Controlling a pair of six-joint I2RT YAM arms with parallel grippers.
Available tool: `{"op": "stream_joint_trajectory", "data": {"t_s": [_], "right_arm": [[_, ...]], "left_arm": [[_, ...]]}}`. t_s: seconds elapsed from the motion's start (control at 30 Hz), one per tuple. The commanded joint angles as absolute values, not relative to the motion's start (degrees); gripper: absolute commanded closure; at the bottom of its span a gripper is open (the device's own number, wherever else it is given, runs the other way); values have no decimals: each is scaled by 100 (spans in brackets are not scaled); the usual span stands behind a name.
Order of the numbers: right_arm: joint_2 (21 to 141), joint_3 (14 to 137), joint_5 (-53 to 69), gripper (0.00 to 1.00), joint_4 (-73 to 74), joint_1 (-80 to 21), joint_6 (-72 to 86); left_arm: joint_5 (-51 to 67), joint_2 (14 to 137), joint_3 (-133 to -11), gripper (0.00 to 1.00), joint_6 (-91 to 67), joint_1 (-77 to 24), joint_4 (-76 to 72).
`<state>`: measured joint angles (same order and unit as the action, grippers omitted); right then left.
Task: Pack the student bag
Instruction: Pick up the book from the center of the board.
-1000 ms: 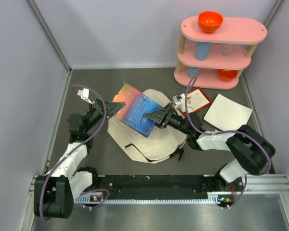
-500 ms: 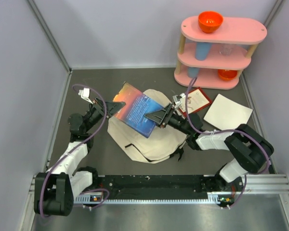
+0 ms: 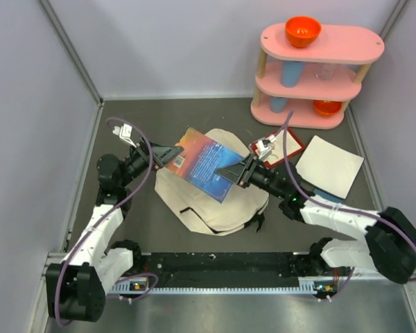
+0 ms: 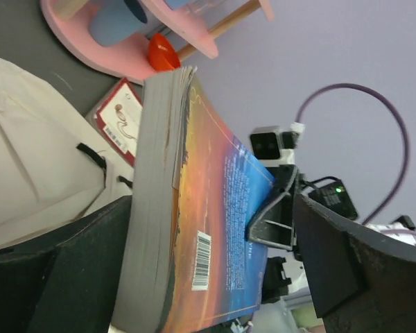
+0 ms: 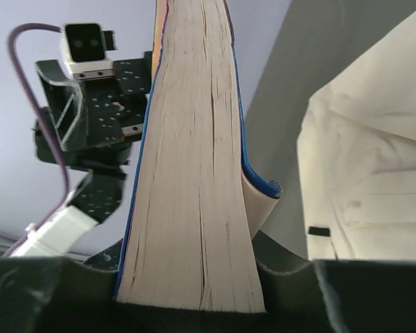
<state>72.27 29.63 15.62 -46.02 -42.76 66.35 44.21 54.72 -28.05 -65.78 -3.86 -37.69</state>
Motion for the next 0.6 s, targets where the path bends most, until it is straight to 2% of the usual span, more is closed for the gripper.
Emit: {"op": "stream_joint_trajectory", "data": {"t_s": [0.0, 0.03, 0.17, 0.23, 0.33, 0.57], "right_arm": [[6057, 2988, 327, 100, -3114, -4263, 5600], [5925, 2997, 55, 100, -2485, -4245, 5538], [5345, 3085, -438, 100, -1470, -4201, 5133], [5116, 3164, -780, 100, -987, -4210, 5019], [4984, 3278, -1080, 100, -669, -4201, 4878], [5264, 3524, -844, 100, -502, -4201, 4799]], "left_arm": [[4053, 4861, -3673, 2, -4845, -360, -2016], [3947, 4834, -3883, 2, -4617, -360, -1325], [3516, 4764, -4253, 2, -3676, -360, -30], [3454, 4702, -4315, 2, -3464, -360, 174], [3209, 4728, -4516, 2, -3060, -369, 754], [2348, 4930, -5106, 2, -1629, -571, 2161]]}}
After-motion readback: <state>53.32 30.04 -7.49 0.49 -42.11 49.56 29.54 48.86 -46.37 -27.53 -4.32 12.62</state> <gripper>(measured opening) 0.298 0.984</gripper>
